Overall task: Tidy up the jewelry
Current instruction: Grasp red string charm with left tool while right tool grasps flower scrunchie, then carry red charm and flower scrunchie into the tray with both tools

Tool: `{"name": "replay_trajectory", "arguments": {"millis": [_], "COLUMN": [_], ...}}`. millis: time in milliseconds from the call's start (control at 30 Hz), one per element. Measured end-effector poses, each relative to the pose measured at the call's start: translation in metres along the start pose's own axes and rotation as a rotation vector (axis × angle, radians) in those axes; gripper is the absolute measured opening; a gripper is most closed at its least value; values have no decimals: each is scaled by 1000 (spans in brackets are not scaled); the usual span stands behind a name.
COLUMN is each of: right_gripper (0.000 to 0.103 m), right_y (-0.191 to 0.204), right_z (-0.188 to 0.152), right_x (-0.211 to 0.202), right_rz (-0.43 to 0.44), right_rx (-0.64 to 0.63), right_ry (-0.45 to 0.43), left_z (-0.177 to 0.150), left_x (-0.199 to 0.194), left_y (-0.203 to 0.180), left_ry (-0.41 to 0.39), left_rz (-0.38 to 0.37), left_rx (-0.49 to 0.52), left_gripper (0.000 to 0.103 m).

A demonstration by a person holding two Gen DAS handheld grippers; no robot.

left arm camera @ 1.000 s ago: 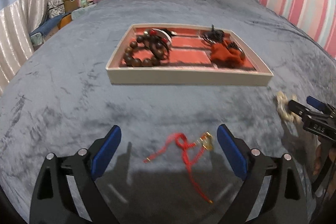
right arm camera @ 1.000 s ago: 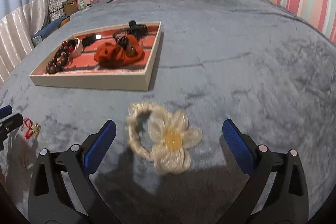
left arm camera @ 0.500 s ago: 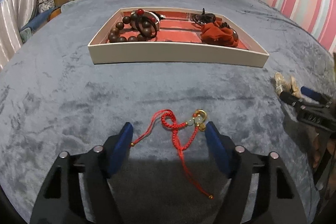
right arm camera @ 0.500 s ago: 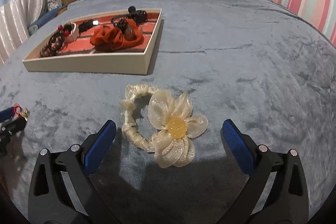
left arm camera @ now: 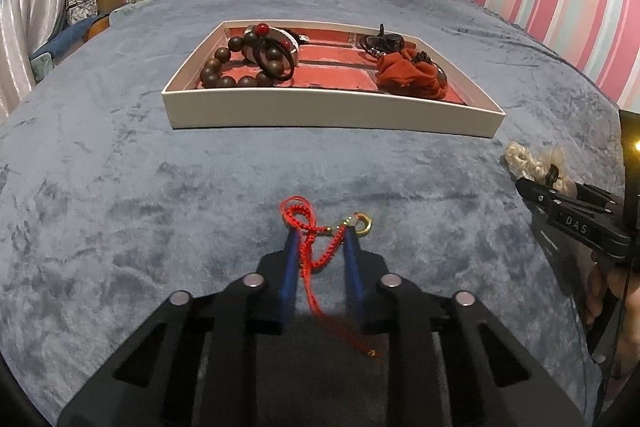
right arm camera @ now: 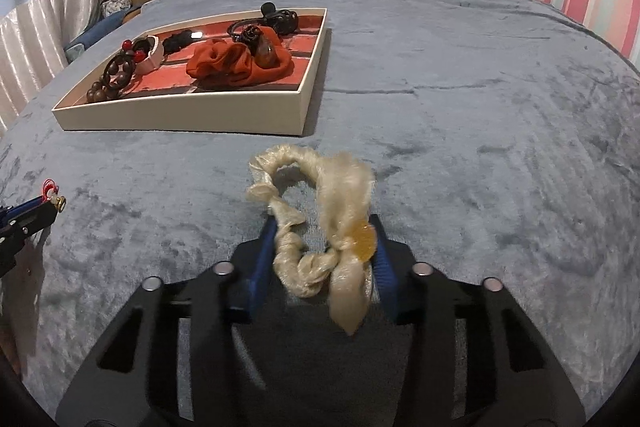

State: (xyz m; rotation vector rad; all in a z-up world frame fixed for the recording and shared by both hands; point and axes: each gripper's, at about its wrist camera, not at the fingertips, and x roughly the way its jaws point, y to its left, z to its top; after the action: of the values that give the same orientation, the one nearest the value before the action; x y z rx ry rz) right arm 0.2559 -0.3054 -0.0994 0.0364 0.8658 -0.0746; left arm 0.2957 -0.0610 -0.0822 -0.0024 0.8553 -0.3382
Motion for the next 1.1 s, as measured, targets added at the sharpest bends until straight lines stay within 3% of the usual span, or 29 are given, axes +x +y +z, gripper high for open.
{"name": "replay_trajectory", "arguments": {"millis": [200,800,1100], "right_gripper": [18,13,13], "right_y": [1,-1,11], "right_z": [0,5,40], "right_x": [-1,-20,-32], "right_rz": [16,44,64], "right_rx": [-3,36,50], "right_ry": [-3,-63,-115], "left_z": [0,12,49], "left_x": [-1,-16,-16], "left_y": [1,-3,-6], "left_ry": [-2,-55,-96], "left_rz": [-11,9,26], "left_rx": [-4,28,53], "left_gripper": [10,6,6]}}
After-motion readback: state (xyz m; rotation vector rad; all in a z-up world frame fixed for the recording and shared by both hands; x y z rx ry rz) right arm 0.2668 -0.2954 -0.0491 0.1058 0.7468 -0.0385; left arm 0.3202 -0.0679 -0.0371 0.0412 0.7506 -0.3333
